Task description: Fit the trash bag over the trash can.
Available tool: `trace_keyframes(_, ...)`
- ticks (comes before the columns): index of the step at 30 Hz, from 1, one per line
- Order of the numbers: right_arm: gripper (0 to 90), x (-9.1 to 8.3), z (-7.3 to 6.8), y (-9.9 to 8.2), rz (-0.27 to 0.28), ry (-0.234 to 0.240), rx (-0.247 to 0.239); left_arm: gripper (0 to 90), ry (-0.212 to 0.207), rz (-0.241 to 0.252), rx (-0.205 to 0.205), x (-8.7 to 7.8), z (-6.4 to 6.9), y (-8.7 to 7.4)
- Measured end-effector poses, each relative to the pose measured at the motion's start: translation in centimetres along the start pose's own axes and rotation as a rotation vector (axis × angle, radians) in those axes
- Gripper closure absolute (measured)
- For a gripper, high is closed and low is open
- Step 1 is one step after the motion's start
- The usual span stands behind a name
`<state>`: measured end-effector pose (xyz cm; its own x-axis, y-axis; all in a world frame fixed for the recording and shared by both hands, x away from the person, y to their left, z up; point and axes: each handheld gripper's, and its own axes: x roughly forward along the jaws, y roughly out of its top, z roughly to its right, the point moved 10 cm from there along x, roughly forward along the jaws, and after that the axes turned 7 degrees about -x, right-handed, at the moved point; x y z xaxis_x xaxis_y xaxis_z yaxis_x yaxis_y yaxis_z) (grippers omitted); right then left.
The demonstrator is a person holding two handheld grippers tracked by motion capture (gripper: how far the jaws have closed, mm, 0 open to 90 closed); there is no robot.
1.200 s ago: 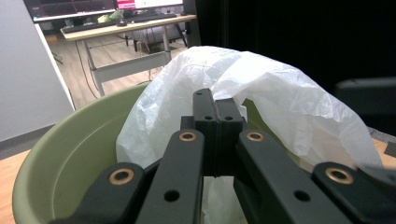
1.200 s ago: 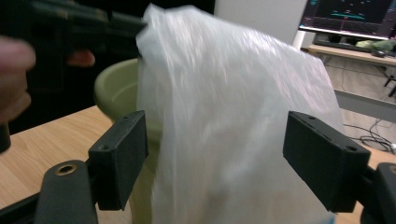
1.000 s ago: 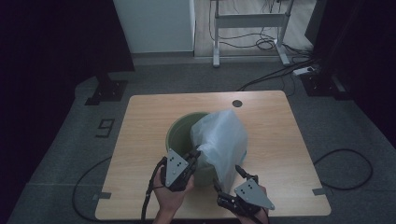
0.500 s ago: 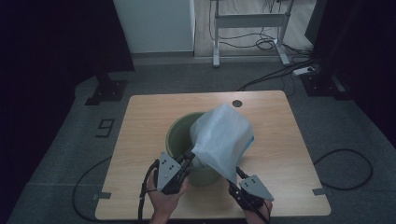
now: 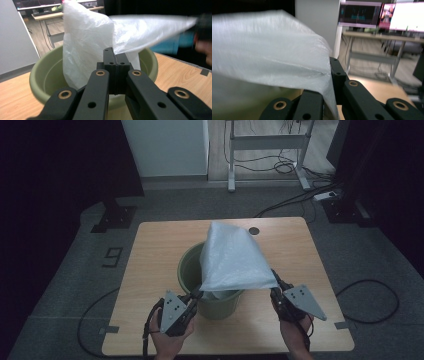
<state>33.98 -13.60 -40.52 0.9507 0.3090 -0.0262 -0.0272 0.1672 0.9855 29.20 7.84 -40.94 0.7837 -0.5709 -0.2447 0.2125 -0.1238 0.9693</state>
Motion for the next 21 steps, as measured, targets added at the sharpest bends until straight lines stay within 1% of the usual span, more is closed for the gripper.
trace_keyframes(3,87.9,0.1,-0.1,3.1,0.063,0.01,0.003,89.6,-0.007,-0.005,-0.005,-0.2,-0.1,-0.4)
trace_keyframes(4,87.9,0.1,-0.3,3.8,0.076,0.015,0.003,89.6,-0.011,-0.009,-0.005,-0.3,-0.1,-0.5)
trace_keyframes(5,87.9,0.0,-0.6,4.7,0.099,0.025,0.006,89.6,-0.014,-0.014,-0.005,-0.3,-0.1,-0.7)
trace_keyframes(6,87.9,0.0,-0.8,5.2,0.11,0.032,0.01,89.6,-0.021,-0.017,-0.008,-0.4,0.0,-0.8)
trace_keyframes(7,87.9,-0.2,-1.6,6.1,0.138,0.05,0.011,88.1,-0.028,-0.018,-0.012,-0.4,0.0,-0.9)
trace_keyframes(8,87.9,-0.2,-1.6,6.1,0.138,0.05,0.011,88.1,-0.032,-0.016,-0.015,-0.5,0.0,-1.0)
trace_keyframes(9,87.9,-0.3,-2.0,6.4,0.148,0.058,0.007,85.3,-0.026,-0.012,-0.021,-0.7,-0.1,-1.0)
trace_keyframes(10,87.9,-0.4,-2.4,6.6,0.154,0.065,-0.003,80.6,-0.022,-0.005,-0.032,-0.9,-0.3,-1.0)
trace_keyframes(12,87.9,-0.5,-3.1,6.8,0.178,0.08,-0.028,67.0,-0.016,0.015,-0.051,-1.5,-0.6,-0.6)
trace_keyframes(13,87.9,-0.5,-3.2,6.7,0.182,0.081,-0.041,62.6,-0.014,0.033,-0.062,-2.0,-0.9,-0.3)
trace_keyframes(14,87.9,-0.4,-3.3,6.6,0.181,0.083,-0.05,58.4,-0.021,0.045,-0.076,-2.5,-1.0,0.1)
trace_keyframes(15,87.9,-0.3,-3.2,6.5,0.175,0.081,-0.046,54.8,-0.026,0.052,-0.086,-2.8,-1.1,0.3)
trace_keyframes(18,87.9,0.0,-2.6,6.4,0.164,0.071,-0.035,48.8,-0.036,0.064,-0.114,-3.7,-1.6,1.1)
trace_keyframes(21,87.9,0.1,-2.4,6.5,0.162,0.068,-0.033,46.3,-0.036,0.073,-0.125,-4.1,-2.0,2.0)
